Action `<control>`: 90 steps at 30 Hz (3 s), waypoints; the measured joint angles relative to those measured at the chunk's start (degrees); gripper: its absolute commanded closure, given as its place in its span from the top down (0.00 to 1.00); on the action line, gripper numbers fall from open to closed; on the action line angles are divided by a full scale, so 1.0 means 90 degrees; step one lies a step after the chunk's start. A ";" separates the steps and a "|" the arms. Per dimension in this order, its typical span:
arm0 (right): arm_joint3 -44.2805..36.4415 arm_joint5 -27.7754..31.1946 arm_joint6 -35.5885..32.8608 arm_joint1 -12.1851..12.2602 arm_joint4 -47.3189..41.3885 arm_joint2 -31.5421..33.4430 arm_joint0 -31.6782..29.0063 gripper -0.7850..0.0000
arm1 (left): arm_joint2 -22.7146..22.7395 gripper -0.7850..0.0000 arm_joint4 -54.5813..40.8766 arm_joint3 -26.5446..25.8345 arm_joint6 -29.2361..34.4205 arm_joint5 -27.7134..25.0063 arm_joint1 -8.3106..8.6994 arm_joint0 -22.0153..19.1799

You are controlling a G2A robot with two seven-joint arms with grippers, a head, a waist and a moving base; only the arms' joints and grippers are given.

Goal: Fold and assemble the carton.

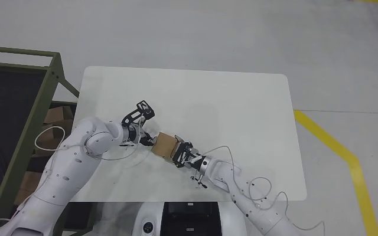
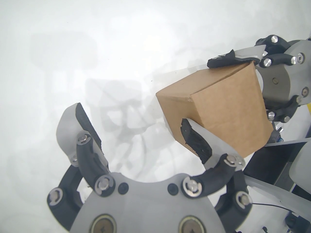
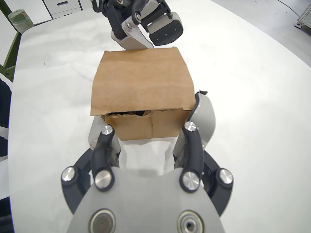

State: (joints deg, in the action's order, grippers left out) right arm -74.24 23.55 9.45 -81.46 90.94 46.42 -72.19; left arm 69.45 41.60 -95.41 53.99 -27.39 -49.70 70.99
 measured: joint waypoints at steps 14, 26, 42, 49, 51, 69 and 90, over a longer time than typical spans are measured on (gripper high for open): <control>-0.0142 0.0099 0.0147 0.0084 -0.0014 0.0110 -0.0086 0.24 | 0.0408 1.00 -0.0249 -0.0015 -0.0281 0.0001 0.0067 0.0196; -0.2166 0.0131 0.0347 0.0480 0.0487 0.0982 -0.1119 0.00 | 0.1156 1.00 -0.1094 -0.0103 -0.0934 -0.0128 0.0145 0.0640; -0.6811 0.0411 -0.0486 0.0925 -0.0079 0.2871 -0.3126 0.00 | 0.2265 1.00 -0.1998 -0.0532 -0.1535 -0.1442 0.0296 0.1721; -0.6711 -0.0186 -0.0607 0.0879 -0.0150 0.2702 -0.2514 0.00 | 0.2285 1.00 -0.2020 -0.0594 -0.1496 -0.1600 0.0309 0.1806; -0.6712 -0.0161 -0.0608 0.0880 -0.0148 0.2703 -0.2518 0.00 | 0.2285 1.00 -0.2020 -0.0593 -0.1497 -0.1599 0.0309 0.1805; -0.6712 -0.2158 -0.0373 0.0774 0.1346 0.2240 -0.2103 0.00 | 0.2285 1.00 -0.2019 -0.0593 -0.1498 -0.1599 0.0309 0.1805; -0.6712 -0.3155 -0.0135 0.0550 0.0410 0.2539 -0.0470 0.00 | 0.2285 1.00 -0.2019 -0.0593 -0.1498 -0.1599 0.0309 0.1805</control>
State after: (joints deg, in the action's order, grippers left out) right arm -134.65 -4.84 8.23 -76.51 94.64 69.27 -76.42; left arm 90.01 23.43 -100.75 40.51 -41.77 -46.92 87.24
